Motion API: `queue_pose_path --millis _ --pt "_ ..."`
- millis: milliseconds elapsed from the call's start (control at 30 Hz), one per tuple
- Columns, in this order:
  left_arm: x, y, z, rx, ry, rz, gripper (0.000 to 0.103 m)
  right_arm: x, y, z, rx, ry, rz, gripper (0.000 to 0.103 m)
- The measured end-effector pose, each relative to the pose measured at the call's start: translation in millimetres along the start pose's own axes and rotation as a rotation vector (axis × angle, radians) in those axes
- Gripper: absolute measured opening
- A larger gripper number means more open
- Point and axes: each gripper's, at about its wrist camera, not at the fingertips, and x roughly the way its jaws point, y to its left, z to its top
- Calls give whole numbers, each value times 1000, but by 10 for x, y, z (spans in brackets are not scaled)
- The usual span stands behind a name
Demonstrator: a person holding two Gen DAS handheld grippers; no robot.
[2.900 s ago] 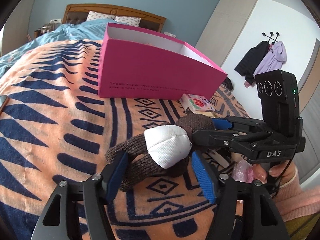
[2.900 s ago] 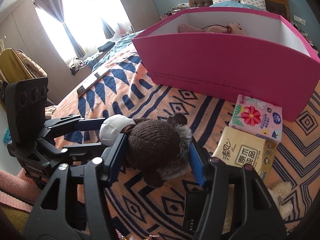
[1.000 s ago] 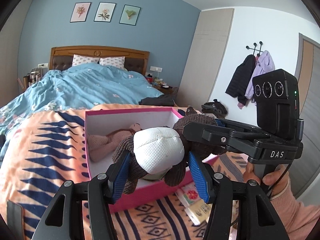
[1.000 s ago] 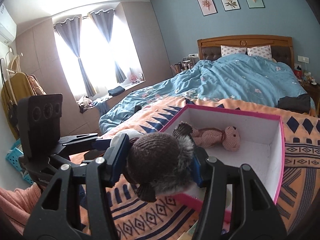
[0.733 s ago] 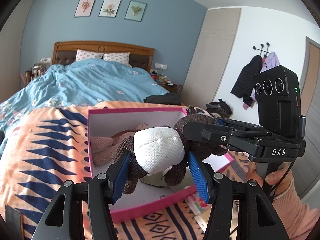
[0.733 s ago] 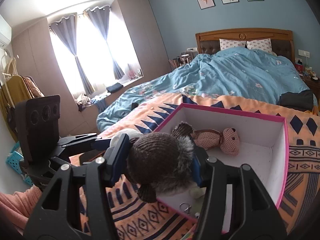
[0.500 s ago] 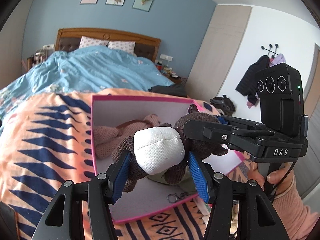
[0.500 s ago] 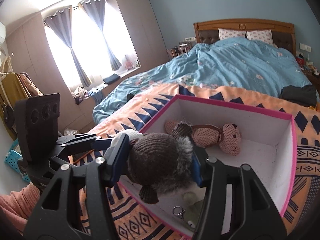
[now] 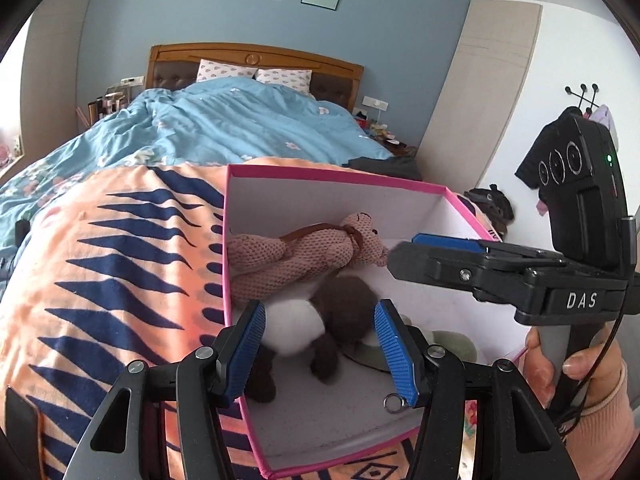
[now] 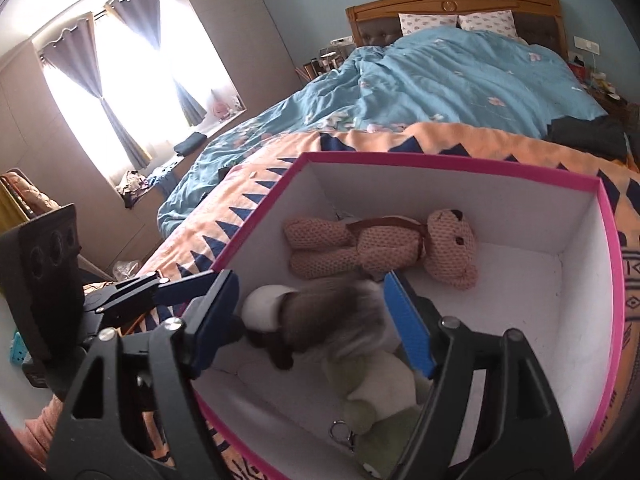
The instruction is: Organize objects
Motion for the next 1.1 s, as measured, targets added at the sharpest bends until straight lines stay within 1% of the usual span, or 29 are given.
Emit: queue_pose_path --millis 100,200,267,300,367,533,600,733,800,900,1033,1100 --pt "-43 -26 -35 10 -14 2 60 -40 -3 -57 -9 3 -6 76" --pt "-102 -68 -78 20 -28 -17 64 -86 11 -122 -14 1 3 76" --pt "-147 -104 -102 33 -39 -27 70 -136 31 -155 -17 -6 12 76" --pt "-179 -121 -112 37 -46 -30 71 -164 40 -161 -19 -12 18 76" --pt "-278 -155 -130 46 -62 -46 76 -253 85 -190 -20 -30 36 76" --pt "-532 -216 -151 53 -110 -86 78 -507 240 -239 -42 -75 86 76" --pt "-645 -256 -173 61 -125 -104 84 -624 327 -270 -60 -95 99 76" --pt "-855 -337 -247 74 -154 -139 85 -853 490 -367 -93 -129 126 77" --pt "-956 -398 -310 93 -167 -141 86 -979 566 -441 -106 -142 139 78" --pt "-1045 -471 -396 117 -163 -159 86 -1157 639 -566 -125 -160 153 78" --pt "-1148 -590 -592 139 -132 -247 86 -1396 679 -845 -140 -175 151 79" --pt "-1164 -709 -727 186 -107 -272 86 -1511 643 -1025 -138 -178 133 79"
